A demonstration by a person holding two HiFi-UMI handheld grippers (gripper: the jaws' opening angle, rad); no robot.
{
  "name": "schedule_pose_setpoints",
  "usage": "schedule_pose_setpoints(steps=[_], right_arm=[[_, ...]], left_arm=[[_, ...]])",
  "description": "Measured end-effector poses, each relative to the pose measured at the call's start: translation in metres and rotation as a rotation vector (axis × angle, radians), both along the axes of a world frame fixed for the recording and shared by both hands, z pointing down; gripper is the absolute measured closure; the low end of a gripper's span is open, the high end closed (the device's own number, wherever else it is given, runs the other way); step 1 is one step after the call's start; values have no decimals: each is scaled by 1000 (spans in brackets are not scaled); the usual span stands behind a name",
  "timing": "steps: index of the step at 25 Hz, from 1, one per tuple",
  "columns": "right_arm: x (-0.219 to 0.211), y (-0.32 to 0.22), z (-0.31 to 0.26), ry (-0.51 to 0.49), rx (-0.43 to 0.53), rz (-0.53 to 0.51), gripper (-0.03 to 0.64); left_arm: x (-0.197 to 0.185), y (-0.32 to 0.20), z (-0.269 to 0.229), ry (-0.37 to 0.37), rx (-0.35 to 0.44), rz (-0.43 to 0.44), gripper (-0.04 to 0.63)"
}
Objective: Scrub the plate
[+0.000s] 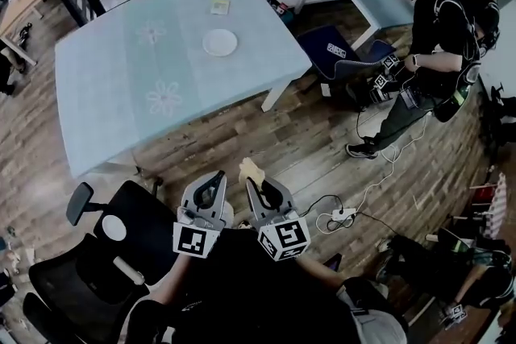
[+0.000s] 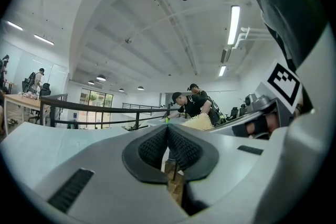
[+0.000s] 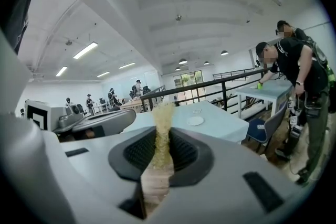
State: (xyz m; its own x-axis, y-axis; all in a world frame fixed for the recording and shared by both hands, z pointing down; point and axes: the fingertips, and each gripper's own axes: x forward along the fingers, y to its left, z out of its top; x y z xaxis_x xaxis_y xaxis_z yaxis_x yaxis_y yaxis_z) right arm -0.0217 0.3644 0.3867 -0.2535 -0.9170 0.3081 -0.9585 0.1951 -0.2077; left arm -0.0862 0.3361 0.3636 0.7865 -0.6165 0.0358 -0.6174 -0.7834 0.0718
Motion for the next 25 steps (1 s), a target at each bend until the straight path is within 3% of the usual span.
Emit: schedule_pose_setpoints(steps=[11, 25], right_arm=[[-21, -64, -1, 35, 18, 10, 551], [-15, -93, 10, 44, -5, 30, 551]], left_arm=[[-24, -70, 0, 11, 34, 17, 583], [-21, -90, 13, -3, 5, 44, 583]])
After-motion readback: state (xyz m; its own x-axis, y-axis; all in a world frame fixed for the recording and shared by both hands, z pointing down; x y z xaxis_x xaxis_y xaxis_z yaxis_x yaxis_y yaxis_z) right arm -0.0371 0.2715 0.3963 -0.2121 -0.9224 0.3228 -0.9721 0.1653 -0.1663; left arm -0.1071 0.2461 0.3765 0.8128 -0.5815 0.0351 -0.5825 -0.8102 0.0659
